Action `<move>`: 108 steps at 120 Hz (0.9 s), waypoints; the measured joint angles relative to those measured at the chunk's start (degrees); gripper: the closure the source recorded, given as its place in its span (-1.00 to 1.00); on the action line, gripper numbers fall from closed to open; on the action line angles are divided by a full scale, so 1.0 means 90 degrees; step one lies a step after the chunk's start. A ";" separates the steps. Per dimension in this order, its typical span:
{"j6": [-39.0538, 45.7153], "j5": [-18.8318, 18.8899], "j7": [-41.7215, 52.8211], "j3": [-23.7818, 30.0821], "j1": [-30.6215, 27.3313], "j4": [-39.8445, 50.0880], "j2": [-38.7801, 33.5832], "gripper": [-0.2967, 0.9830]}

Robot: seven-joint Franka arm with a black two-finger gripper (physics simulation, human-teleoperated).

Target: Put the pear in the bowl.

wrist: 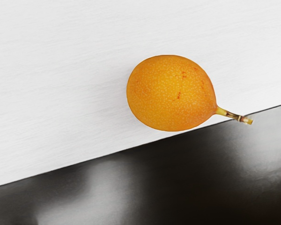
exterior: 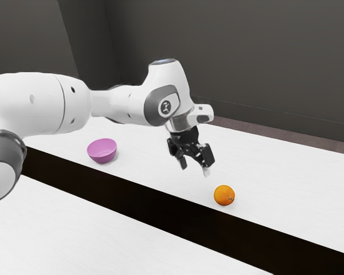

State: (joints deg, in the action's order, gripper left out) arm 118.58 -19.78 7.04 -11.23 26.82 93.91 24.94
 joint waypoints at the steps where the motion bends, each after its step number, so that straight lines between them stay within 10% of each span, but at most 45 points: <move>1: 0.0016 -0.0022 -0.0011 0.0005 0.0012 0.0000 0.0022 -0.54; 108: 0.1104 -0.0452 -0.0607 0.0644 -0.0246 -0.1092 0.1860 -0.38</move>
State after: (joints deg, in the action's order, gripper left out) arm 128.51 -23.84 1.58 -5.43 24.61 84.08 41.67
